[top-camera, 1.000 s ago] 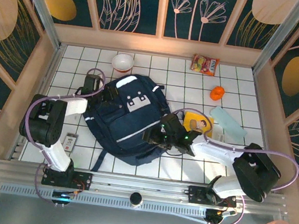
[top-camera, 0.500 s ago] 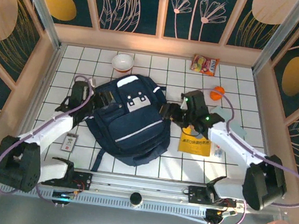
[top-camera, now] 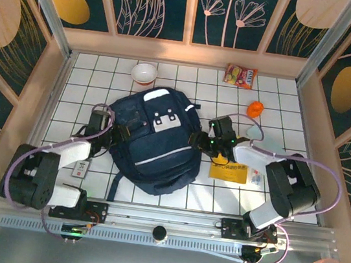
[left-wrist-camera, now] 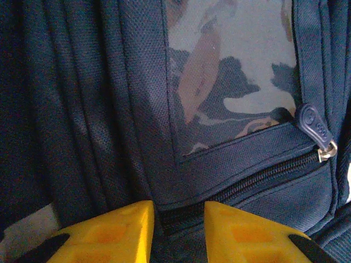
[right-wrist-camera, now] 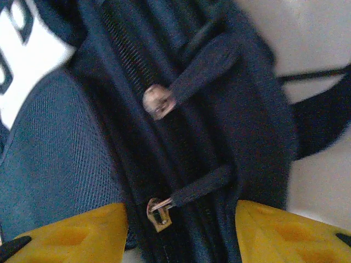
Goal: Pack the student bag
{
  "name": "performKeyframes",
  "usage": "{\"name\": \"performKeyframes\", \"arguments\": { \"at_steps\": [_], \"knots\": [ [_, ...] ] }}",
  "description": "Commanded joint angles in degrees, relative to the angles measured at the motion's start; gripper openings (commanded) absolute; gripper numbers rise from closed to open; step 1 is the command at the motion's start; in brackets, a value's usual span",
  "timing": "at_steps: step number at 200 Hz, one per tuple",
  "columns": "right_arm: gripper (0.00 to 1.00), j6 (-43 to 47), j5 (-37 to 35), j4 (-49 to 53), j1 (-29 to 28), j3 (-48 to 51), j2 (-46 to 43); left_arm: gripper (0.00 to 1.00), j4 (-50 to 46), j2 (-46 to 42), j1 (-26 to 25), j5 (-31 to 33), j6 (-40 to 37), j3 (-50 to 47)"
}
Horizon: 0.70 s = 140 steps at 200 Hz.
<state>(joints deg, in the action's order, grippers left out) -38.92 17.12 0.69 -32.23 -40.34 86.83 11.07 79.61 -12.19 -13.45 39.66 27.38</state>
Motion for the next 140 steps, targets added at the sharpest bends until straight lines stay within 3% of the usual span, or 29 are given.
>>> {"name": "performKeyframes", "arguments": {
  "at_steps": [1, 52, 87, 116, 140],
  "knots": [
    [0.54, -5.8, -1.1, 0.5, -4.5, 6.1, -6.1, 0.3, 2.3, 5.9, -4.5, -4.3, -1.6, 2.9],
    [0.55, -15.5, -6.0, -3.1, -6.2, 16.8, -20.6, 0.3, 4.6, 18.2, -9.7, -3.0, -2.6, 14.3],
    [0.55, -17.4, -5.1, -8.7, -4.8, 19.9, -22.6, 0.34, 4.1, 23.9, -10.0, -1.5, -4.3, 21.8],
    [0.55, -15.7, -7.3, -4.7, -4.9, 17.7, -24.4, 0.42, 0.6, 19.0, -10.1, 0.4, -6.7, 22.0],
    [0.65, -12.3, -9.7, 5.0, -2.8, 14.4, -30.6, 0.52, -4.3, 6.5, -10.2, 3.1, -12.3, 18.1]
  ]
}}
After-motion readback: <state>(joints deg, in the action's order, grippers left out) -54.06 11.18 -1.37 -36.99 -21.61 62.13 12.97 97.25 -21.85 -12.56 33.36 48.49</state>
